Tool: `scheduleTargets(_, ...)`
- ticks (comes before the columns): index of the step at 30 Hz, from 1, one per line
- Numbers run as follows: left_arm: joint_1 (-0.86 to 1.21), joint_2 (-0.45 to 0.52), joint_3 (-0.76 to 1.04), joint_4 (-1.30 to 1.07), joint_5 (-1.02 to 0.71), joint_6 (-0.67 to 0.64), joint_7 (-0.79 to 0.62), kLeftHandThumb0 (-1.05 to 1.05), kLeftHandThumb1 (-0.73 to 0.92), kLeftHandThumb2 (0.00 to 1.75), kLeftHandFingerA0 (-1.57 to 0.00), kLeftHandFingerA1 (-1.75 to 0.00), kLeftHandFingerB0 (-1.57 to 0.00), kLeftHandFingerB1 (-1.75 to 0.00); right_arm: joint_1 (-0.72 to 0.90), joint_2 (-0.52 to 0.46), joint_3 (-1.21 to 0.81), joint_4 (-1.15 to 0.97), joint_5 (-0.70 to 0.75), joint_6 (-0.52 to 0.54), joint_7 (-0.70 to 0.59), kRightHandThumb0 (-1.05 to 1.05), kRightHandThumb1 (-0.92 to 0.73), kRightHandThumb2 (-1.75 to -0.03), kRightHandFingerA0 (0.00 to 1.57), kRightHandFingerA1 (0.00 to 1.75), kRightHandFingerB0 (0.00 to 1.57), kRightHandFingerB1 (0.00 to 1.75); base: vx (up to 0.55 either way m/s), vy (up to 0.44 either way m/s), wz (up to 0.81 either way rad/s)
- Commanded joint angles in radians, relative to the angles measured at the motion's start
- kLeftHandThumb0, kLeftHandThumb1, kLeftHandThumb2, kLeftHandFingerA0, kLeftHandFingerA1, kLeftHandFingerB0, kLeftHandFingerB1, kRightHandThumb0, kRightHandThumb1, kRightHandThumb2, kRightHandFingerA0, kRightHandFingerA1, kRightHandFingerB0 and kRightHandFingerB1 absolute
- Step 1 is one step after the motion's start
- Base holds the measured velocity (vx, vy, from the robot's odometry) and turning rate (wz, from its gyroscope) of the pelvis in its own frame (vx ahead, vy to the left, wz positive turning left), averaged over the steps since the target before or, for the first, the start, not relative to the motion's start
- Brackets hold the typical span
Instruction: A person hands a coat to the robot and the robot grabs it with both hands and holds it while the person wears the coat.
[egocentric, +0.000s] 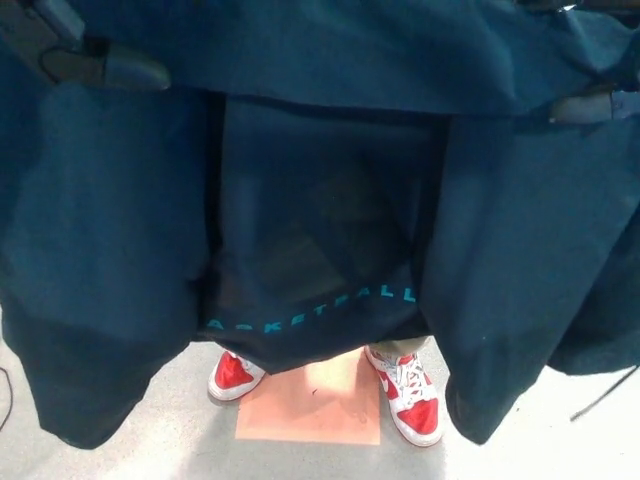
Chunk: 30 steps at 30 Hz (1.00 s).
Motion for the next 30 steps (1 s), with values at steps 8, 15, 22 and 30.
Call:
scheduleTargets(8, -0.064, -0.030, -0.090, 0.005, 0.105, 0.196, -0.317, -1.05, 0.56, 0.94, -0.44, -0.50, -0.10, -0.17, 0.038, 0.013, 0.016, 0.024, -0.100, 0.100, 0.187, -0.85, -0.69, -0.62, 0.33, 0.38, 0.02, 0.21, 0.00, 0.000, 0.00)
scheduleTargets(15, -0.030, -0.024, -0.079, 0.015, 0.143, 0.161, -0.324, -0.98, 0.51, 0.92, -0.68, -0.56, -0.22, -0.38, 0.070, 0.027, -0.004, 0.047, -0.147, 0.058, 0.167, -0.87, -0.56, -0.93, 0.36, 0.51, 0.07, 0.29, 0.00, 0.000, 0.00)
scheduleTargets(22, 0.120, -0.030, -0.077, 0.010, 0.404, -0.051, 0.123, -0.65, 0.89, 0.68, -0.94, -1.34, -0.77, -1.03, 0.246, 0.050, -0.080, 0.057, -0.333, -0.173, -0.270, -0.55, -0.92, -0.76, 0.84, 1.63, 0.80, 0.76, 0.00, 0.000, 0.00)
scheduleTargets(30, 0.199, -0.088, -0.067, 0.104, 0.521, -0.015, 0.493, -0.34, 0.88, 0.67, -0.71, -1.72, -0.54, -1.49, 0.402, 0.093, -0.157, 0.114, -0.394, -0.310, -0.652, -0.35, -0.88, -0.66, 0.77, 1.75, 0.55, 1.45, 0.00, 0.000, 0.00)
